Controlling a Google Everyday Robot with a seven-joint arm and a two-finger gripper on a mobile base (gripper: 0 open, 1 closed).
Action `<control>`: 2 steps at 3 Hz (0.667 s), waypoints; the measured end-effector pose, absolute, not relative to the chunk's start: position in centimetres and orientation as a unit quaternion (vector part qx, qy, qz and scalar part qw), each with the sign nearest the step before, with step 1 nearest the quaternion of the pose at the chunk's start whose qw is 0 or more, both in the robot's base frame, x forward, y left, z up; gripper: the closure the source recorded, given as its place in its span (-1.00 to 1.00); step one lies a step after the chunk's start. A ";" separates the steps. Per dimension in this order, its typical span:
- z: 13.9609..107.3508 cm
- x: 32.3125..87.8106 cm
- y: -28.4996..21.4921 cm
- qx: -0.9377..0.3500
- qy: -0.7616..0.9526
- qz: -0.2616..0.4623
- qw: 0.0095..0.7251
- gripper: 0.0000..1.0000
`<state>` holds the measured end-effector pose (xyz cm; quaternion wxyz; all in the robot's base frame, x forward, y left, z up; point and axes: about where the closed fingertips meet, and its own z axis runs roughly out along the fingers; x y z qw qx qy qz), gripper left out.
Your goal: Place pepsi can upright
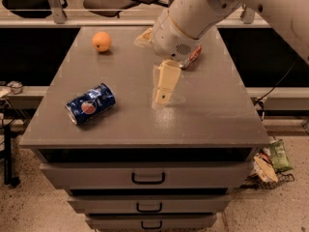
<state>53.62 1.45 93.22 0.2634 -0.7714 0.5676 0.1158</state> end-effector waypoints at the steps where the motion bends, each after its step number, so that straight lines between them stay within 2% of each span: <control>1: 93.3 55.8 5.1 -0.793 0.526 0.121 0.282 -1.00; 2: 92.2 57.6 9.1 -0.820 0.488 0.126 0.272 -1.00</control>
Offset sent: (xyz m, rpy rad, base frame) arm 0.0628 0.1280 -0.0225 -0.0082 -0.0539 0.3075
